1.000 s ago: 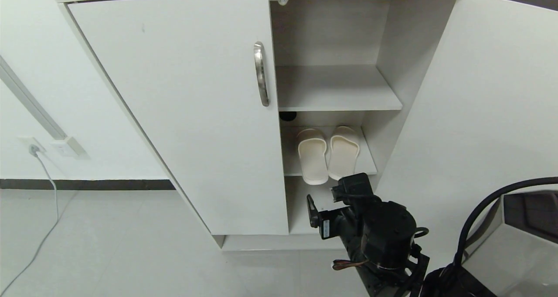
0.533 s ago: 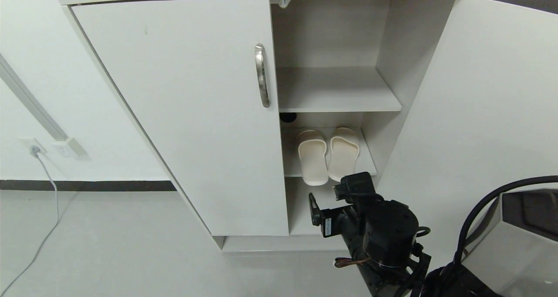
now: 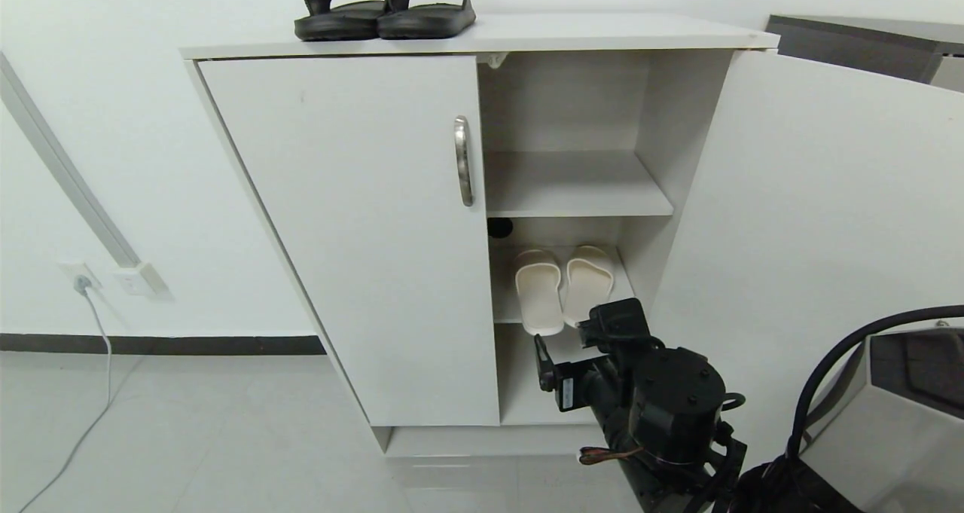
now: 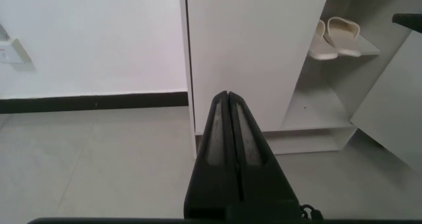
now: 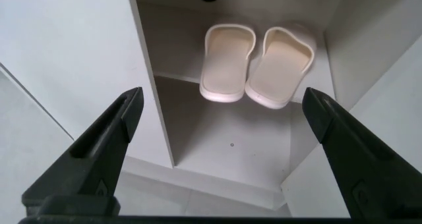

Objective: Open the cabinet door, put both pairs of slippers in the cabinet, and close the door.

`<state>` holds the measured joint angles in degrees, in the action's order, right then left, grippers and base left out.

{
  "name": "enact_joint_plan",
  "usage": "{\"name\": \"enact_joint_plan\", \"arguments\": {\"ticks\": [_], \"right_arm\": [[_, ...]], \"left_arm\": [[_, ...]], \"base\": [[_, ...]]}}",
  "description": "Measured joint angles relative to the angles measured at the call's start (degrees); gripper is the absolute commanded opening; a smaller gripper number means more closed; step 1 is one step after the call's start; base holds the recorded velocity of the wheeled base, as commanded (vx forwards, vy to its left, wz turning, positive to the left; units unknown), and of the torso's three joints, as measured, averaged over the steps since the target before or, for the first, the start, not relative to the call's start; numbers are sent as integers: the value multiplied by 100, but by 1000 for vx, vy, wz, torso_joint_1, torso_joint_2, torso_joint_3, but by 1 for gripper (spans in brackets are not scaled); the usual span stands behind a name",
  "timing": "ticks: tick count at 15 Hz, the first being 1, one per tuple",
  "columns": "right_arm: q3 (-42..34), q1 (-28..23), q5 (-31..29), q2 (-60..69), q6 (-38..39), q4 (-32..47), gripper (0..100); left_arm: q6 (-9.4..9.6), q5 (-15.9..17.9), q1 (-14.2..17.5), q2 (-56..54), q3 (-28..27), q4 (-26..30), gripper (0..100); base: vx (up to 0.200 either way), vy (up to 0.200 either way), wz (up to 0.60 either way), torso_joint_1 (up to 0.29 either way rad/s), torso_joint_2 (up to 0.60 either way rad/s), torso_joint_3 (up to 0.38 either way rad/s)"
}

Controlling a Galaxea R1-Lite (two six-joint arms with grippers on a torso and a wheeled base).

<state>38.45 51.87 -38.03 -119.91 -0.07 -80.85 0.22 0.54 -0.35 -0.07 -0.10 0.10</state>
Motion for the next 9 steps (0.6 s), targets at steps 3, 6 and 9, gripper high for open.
{"name": "enact_joint_plan", "arguments": {"ticks": [3, 6, 9], "right_arm": [[-4, -5, -4, 0, 0, 0, 100], [-15, -48, -12, -7, 7, 2, 100], [-17, -85, -12, -18, 5, 2, 100]], "left_arm": [[-17, -7, 0, 0, 0, 0, 0], [-22, -29, 0, 0, 0, 0, 0], [-24, -35, 0, 0, 0, 0, 0]], "base": [[0, 0, 0, 0, 0, 0], [0, 0, 0, 0, 0, 0], [0, 0, 0, 0, 0, 0]]}}
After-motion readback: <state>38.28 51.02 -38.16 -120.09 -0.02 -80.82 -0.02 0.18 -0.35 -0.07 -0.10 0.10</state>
